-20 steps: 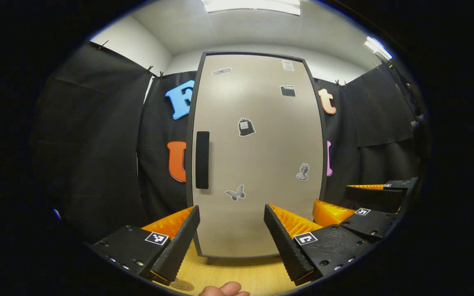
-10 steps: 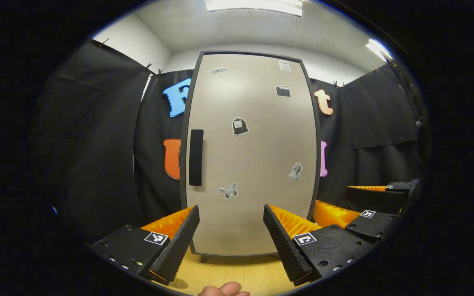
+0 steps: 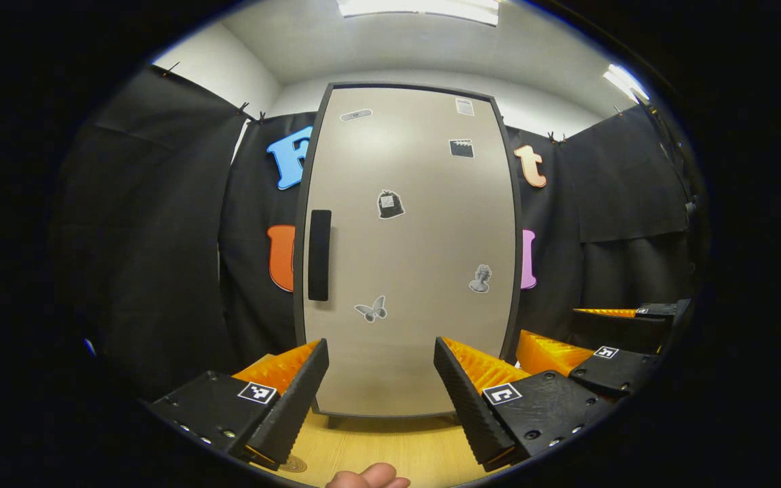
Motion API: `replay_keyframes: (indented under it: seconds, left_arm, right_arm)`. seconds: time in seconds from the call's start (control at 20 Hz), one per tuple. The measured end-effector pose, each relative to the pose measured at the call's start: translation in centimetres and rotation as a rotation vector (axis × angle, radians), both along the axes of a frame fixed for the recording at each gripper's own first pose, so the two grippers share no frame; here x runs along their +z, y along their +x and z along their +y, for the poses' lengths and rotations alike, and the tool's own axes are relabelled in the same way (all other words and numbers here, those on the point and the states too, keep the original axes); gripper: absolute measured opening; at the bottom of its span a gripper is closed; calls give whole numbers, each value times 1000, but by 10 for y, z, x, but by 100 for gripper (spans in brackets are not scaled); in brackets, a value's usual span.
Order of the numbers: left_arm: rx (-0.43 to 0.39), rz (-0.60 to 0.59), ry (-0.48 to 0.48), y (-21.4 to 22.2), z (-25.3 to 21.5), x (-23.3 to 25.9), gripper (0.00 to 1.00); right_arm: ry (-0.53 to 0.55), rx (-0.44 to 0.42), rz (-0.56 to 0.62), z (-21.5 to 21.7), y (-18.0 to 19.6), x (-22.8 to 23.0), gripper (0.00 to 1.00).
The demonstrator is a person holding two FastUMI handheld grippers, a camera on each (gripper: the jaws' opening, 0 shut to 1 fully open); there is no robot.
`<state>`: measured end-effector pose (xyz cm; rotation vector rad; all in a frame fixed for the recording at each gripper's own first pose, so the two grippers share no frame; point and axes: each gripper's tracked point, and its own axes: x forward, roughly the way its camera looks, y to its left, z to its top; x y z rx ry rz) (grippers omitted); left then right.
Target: Open the cabinet door with the right hand, grasp the bottle in the cabinet with the left hand and place it on the coaster, then close the cabinet door with the right hand.
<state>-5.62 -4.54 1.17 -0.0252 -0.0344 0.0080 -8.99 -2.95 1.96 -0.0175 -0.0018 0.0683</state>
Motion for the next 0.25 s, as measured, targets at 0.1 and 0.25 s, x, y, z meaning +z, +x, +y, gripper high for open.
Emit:
replay_keyframes:
  seconds: [0.1, 0.25]
  left_arm:
    - [30, -15, -17, 3, 5, 5, 95]
    - [23, 3, -60, 1, 1, -1, 95]
  right_arm:
    - [40, -28, 36, -3, 3, -7, 97]
    - [97, -31, 61, -2, 3, -9, 97]
